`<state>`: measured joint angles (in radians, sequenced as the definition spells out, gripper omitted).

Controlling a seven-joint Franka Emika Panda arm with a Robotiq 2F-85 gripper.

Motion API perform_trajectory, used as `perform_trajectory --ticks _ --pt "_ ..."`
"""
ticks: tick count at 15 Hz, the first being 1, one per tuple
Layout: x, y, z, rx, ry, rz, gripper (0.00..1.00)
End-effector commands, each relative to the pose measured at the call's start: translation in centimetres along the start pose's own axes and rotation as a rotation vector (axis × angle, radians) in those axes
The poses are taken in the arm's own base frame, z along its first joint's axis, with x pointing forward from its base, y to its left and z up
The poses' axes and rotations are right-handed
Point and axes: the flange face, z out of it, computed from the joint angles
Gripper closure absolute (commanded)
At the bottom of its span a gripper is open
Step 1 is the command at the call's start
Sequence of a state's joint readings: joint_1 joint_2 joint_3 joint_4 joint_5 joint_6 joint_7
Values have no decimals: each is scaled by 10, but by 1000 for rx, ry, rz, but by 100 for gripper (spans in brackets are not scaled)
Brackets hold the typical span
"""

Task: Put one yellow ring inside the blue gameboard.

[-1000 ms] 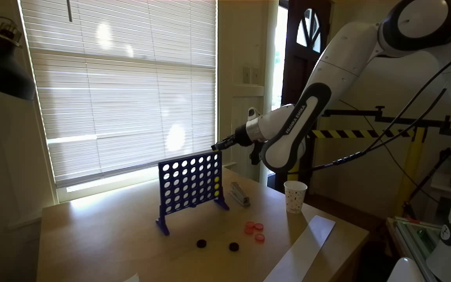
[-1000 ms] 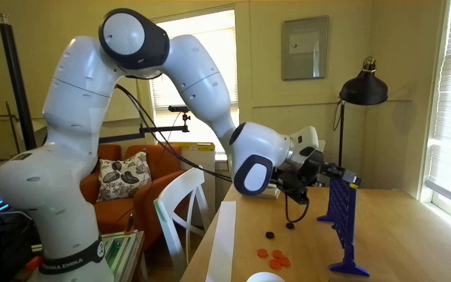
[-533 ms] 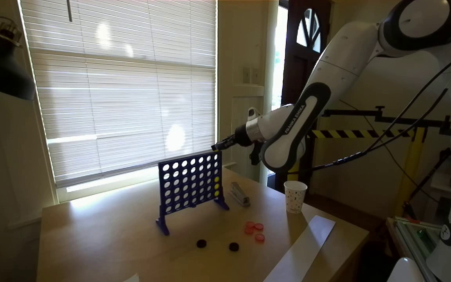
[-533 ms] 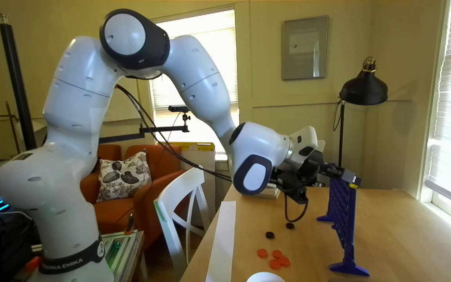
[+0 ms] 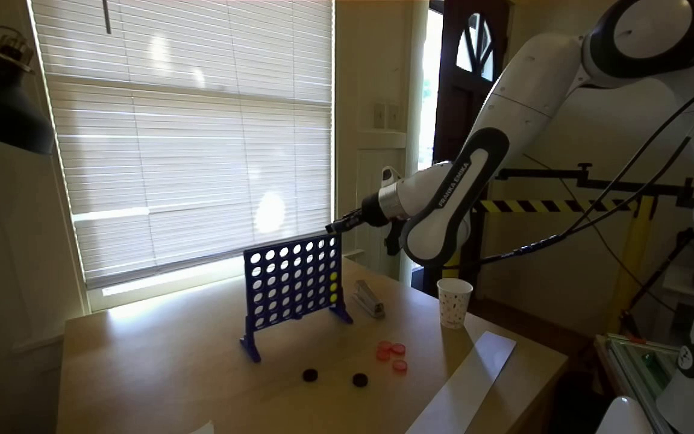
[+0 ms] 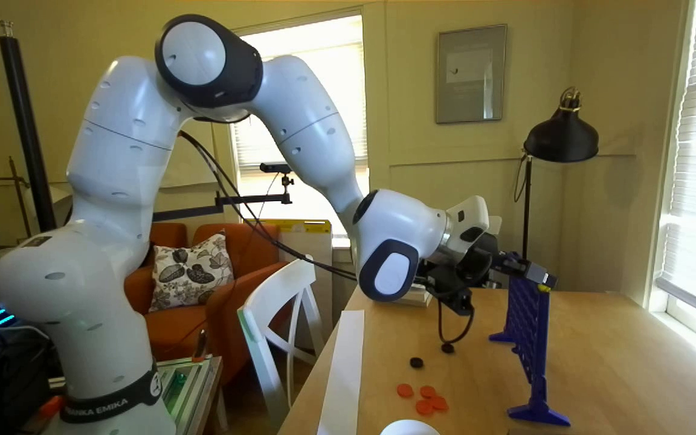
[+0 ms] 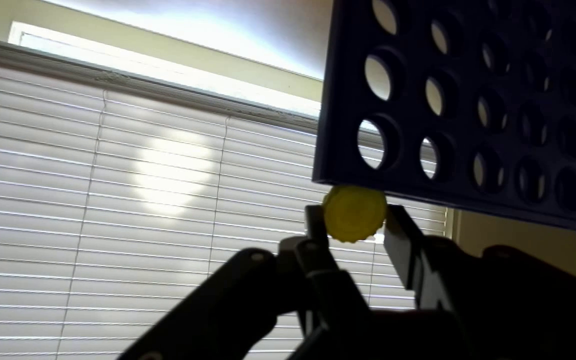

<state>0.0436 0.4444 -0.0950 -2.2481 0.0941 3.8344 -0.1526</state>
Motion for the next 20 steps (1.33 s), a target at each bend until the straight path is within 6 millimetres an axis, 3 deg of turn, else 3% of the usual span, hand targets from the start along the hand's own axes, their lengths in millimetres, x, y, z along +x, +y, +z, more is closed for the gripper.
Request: perform_trajectory --ticks 1,7,8,9,15,20 --pt "-5 -2 2 -14 -5 -12 90" --pt "-6 -3 1 -13 -8 -16 90" --pt "-6 -3 1 -13 -9 -17 52" --pt "-6 -3 1 -13 -10 -18 38" --pt "-9 -8 1 -3 -16 -24 1" --pt "-9 -12 0 11 -16 -26 0"
